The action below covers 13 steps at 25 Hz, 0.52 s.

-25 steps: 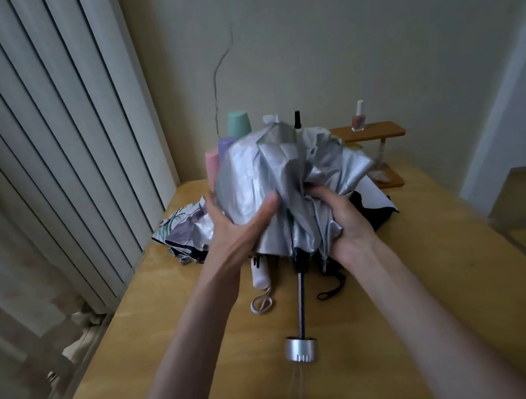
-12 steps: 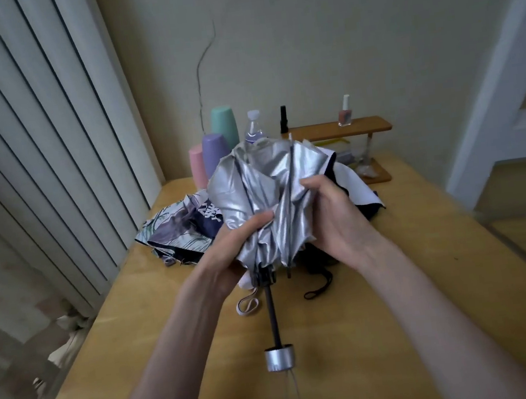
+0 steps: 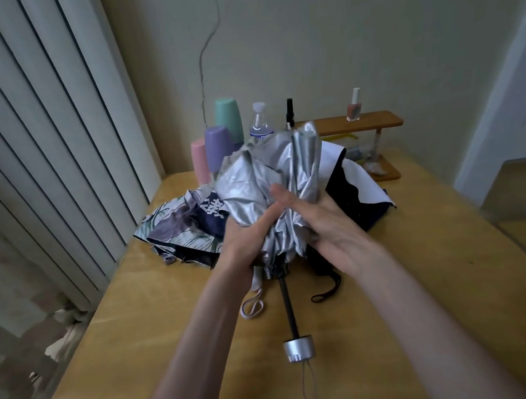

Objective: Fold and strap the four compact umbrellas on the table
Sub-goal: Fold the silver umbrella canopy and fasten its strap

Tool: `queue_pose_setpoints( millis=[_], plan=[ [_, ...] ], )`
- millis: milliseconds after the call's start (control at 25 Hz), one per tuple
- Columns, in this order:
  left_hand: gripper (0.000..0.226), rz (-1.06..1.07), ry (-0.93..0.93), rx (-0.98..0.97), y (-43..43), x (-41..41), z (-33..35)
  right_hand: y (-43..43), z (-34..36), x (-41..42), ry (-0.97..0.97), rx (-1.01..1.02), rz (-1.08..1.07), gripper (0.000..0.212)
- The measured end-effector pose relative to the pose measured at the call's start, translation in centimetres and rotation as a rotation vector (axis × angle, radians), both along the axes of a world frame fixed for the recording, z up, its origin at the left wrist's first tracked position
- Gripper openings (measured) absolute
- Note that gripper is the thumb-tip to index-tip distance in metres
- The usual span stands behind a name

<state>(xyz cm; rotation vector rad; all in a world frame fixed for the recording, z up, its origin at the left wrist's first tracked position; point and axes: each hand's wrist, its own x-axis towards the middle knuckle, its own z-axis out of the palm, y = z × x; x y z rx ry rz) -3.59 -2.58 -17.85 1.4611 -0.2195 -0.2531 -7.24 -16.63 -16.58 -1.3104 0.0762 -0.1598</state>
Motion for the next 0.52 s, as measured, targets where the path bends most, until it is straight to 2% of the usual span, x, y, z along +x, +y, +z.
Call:
queue_pose_setpoints(
  millis=[120, 200, 320, 440, 520],
  plan=[
    [0.034, -0.172, 0.072, 0.144, 0.1, -0.4, 0.9, 0.4, -0.5, 0.5, 0.01, 0.022, -0.185, 0.056],
    [0.043, -0.265, 0.064, 0.186, 1.2, 0.0, 1.2, 0.0, -0.6, 0.3, 0.007, 0.075, -0.215, 0.043],
    [0.078, -0.237, 0.051, 0.141, 2.3, 0.7, 1.0, -0.3, -0.7, 0.4, -0.001, 0.136, -0.237, 0.04],
    [0.08, -0.175, 0.083, -0.025, 1.6, 0.4, 0.4, 0.6, -1.2, 0.8, -0.018, 0.163, -0.194, 0.041],
    [0.075, -0.172, 0.091, -0.098, 1.1, 0.1, 0.4, 1.1, -1.7, 0.7, -0.095, 0.047, -0.163, 0.051]
  ],
)
